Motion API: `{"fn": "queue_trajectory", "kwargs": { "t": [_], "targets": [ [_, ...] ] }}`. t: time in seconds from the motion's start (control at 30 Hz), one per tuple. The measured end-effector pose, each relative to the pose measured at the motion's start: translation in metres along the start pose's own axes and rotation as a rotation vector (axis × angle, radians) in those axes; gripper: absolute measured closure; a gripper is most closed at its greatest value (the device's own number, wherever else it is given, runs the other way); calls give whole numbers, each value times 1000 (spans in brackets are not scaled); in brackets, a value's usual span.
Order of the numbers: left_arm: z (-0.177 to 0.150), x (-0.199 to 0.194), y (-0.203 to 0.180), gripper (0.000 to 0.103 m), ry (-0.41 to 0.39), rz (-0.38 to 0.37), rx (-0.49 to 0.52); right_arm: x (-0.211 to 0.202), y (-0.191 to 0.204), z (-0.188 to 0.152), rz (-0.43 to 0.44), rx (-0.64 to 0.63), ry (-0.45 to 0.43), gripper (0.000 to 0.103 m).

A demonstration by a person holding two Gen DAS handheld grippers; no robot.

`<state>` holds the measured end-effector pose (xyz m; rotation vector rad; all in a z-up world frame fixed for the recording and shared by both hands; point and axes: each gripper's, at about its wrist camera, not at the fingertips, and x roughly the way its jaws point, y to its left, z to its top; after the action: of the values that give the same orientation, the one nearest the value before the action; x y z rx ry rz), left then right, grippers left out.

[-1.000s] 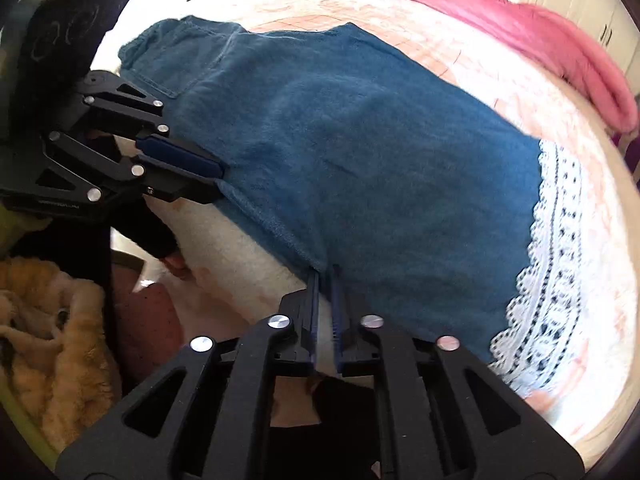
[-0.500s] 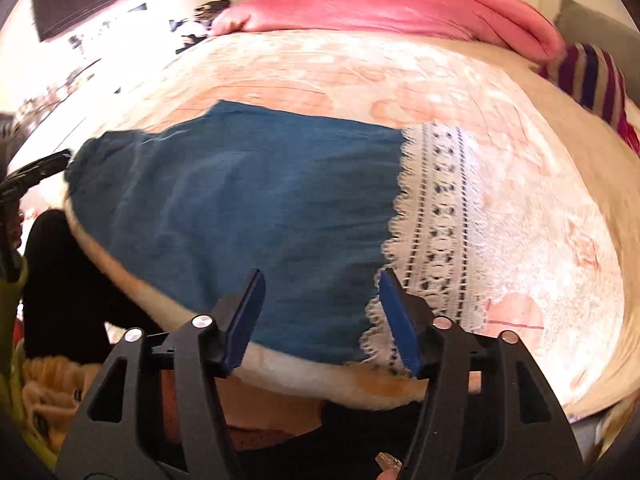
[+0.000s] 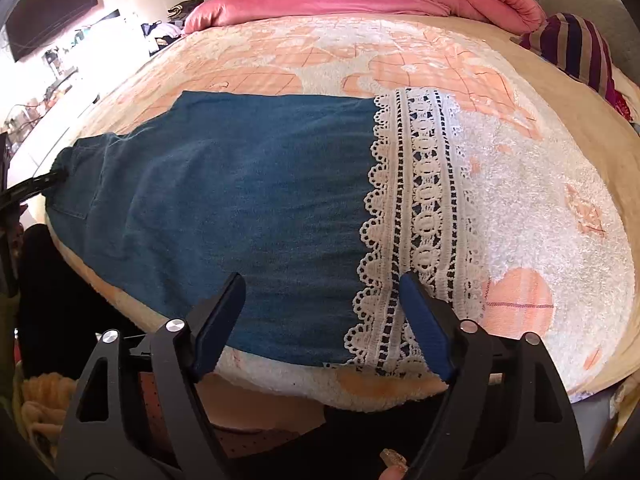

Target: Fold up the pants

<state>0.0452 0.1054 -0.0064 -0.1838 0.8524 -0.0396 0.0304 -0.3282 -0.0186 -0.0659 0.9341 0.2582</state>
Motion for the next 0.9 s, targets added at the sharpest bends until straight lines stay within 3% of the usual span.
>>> {"fn": "queue_trajectory", "kwargs": {
  "t": [0.07,0.23,0.4,0.47,0.53,0.63,0.67,0.9],
  "targets": [
    [2,-4,13,62,-5,-41,-46,-1,0,0,3,2,0,28],
    [2,-6,27,57,-2,-41,-99,2,-2,0,15,13,2,25],
    [4,-25,15,50,-47,-2,-70,-1,-2,-1,11,11,-10,24],
    [7,-41,3,38,-93,22,-16,-8,-4,-1,11,25,-41,24],
    [13,-53,-11,32,-124,15,25,-14,-5,0,33,43,-80,24],
    [23,-52,-33,30,-135,-65,66,-17,-4,5,38,39,-99,24],
    [27,-47,-42,26,-124,-94,81,-16,-4,7,34,39,-99,24],
    [53,0,-124,25,-32,-278,226,-22,-29,33,18,113,-150,24]
  ]
}}
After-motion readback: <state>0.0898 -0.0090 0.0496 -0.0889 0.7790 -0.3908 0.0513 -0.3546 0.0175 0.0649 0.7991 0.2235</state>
